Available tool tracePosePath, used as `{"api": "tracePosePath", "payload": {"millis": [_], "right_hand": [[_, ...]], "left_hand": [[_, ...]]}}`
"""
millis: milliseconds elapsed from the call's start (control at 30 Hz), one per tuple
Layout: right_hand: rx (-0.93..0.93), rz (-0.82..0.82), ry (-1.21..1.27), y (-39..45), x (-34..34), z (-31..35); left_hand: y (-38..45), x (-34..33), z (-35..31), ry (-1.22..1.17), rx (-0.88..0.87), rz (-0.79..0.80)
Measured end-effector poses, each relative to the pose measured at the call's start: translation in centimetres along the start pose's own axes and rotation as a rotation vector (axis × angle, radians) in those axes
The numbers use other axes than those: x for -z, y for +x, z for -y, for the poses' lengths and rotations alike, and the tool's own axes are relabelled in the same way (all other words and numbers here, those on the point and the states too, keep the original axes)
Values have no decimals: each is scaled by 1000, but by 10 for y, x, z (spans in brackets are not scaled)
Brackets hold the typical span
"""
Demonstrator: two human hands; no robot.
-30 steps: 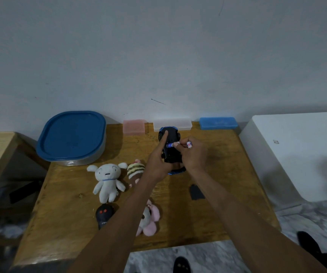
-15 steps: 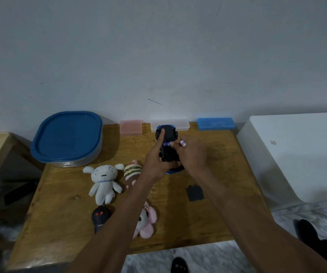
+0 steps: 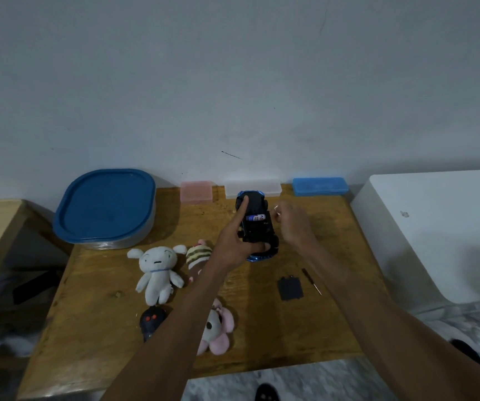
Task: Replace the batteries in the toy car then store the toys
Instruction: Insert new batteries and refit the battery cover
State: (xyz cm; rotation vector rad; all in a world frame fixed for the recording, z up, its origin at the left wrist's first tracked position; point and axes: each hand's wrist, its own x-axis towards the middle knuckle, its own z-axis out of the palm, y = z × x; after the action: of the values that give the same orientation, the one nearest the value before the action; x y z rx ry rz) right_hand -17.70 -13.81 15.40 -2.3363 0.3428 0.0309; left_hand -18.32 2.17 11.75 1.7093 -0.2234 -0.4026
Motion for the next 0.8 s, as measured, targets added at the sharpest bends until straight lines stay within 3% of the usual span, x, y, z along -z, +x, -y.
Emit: {"api": "tracePosePath", "payload": {"millis": [167,433,800], "right_hand": [[84,24,211,-2,7,5],[220,34,226,-4,5,9],[569,-2,-296,-3,3,12]], "left_hand": [[2,4,0,-3,-3,-9],[1,13,3,-16,37,36],[2,14,4,-27,21,58]]}}
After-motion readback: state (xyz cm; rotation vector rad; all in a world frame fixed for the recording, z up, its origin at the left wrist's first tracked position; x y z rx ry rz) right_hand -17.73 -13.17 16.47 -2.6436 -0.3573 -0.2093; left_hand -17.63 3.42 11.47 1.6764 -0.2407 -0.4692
